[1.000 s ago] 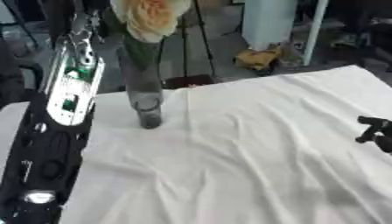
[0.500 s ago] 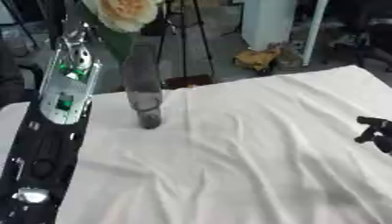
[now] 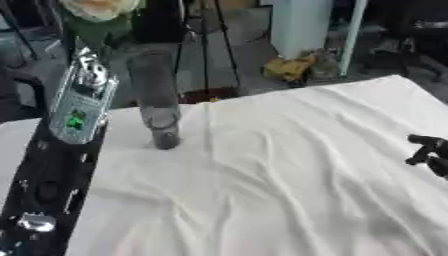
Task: Arrange flowers into the vase.
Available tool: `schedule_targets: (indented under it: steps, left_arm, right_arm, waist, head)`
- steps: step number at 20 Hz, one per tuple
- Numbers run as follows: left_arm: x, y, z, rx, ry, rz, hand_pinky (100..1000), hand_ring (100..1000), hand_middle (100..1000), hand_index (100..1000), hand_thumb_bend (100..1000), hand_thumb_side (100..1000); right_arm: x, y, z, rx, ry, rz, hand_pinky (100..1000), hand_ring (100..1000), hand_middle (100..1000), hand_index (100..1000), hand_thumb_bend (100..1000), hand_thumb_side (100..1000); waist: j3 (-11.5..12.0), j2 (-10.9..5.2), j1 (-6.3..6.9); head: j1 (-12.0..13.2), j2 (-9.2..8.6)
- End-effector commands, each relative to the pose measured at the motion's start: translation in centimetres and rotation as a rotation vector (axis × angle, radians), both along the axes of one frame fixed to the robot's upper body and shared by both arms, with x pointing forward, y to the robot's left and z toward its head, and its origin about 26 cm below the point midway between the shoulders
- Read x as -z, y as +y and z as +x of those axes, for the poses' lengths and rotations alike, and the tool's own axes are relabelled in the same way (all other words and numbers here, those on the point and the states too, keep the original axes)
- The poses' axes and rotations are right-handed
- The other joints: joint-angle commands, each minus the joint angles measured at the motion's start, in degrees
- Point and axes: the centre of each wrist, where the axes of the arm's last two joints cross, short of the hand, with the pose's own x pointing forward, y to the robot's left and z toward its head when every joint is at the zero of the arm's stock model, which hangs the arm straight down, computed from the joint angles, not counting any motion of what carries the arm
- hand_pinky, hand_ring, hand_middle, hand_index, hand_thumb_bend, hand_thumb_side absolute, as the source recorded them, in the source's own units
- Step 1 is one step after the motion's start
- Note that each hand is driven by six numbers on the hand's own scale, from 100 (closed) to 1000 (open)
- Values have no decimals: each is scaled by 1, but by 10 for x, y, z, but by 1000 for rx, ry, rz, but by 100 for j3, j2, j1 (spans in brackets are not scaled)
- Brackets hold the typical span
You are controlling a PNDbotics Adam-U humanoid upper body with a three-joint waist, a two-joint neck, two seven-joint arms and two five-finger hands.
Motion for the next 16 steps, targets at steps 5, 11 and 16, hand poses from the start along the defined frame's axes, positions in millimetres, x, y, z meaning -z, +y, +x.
schedule_targets:
  steps: [5, 11, 16]
  left_arm:
    - [-13, 6, 1, 64, -63, -98, 100, 100, 100, 100, 335, 524]
    - [-20, 11, -1, 110, -100, -170, 100, 100, 100, 100, 350, 514]
    - [-39, 23, -6, 133, -145, -211, 100, 100, 100, 100, 361, 498]
  right_arm:
    - [-13, -4, 3, 4, -34, -26, 709, 983, 481, 839, 672, 772]
    - [-13, -4, 3, 6, -32, -26, 709, 983, 481, 839, 673, 771]
    - [-12, -7, 1, 15, -27, -27, 709, 983, 481, 838, 674, 768]
  waist:
    - [-8, -66, -18]
    - [-46, -76, -21]
    - [-25, -98, -26]
  head:
    - [12, -118]
    - [25, -131]
    - [7, -107]
